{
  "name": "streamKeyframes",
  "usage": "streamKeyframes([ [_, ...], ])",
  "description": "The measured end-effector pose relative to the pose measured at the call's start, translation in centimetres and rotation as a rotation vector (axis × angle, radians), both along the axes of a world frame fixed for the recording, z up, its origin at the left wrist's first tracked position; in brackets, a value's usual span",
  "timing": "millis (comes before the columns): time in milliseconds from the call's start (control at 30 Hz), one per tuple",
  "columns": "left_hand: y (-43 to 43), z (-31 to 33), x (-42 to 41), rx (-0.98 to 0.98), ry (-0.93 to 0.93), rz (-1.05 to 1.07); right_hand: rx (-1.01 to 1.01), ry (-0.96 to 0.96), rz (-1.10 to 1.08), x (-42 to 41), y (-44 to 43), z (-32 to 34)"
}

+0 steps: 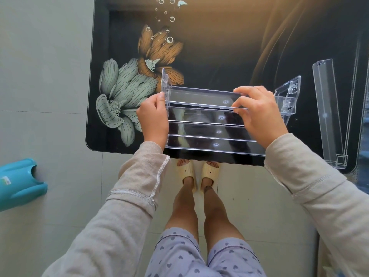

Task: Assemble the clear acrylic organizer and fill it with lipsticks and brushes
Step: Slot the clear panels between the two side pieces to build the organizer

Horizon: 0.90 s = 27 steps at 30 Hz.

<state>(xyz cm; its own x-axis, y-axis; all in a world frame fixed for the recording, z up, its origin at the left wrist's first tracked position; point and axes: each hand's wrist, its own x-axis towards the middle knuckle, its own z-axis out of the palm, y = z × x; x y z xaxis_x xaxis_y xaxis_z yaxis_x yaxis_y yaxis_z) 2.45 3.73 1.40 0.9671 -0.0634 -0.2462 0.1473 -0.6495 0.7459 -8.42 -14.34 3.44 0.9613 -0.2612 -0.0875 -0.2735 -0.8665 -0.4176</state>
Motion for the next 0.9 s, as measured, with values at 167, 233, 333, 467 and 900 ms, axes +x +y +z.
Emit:
streamKeyframes([
  [167, -0.03, -0.06, 0.03, 0.018, 0.004, -0.009, 0.011, 0.013, 0.006, -0.09, -0.07, 0.05],
  [233, 0.00, 0.00, 0.01, 0.012, 0.005, -0.006, 0.016, 0.005, 0.012, -0.12, -0.11, 0.11],
  [333, 0.01, 0.15, -0.13, -0.013, 0.015, -0.006, 0.014, 0.002, 0.015, -0.11, -0.13, 0.09],
  [467, 0.14, 0.21, -0.02, -0.014, 0.024, -0.009, 0.007, 0.000, 0.017, 0.04, -0.22, -0.23],
  [900, -0.30, 0.15, -0.19, 0.110, 0.029, -0.012, -0.027, 0.021, 0.034, -0.13, -0.24, -0.33],
])
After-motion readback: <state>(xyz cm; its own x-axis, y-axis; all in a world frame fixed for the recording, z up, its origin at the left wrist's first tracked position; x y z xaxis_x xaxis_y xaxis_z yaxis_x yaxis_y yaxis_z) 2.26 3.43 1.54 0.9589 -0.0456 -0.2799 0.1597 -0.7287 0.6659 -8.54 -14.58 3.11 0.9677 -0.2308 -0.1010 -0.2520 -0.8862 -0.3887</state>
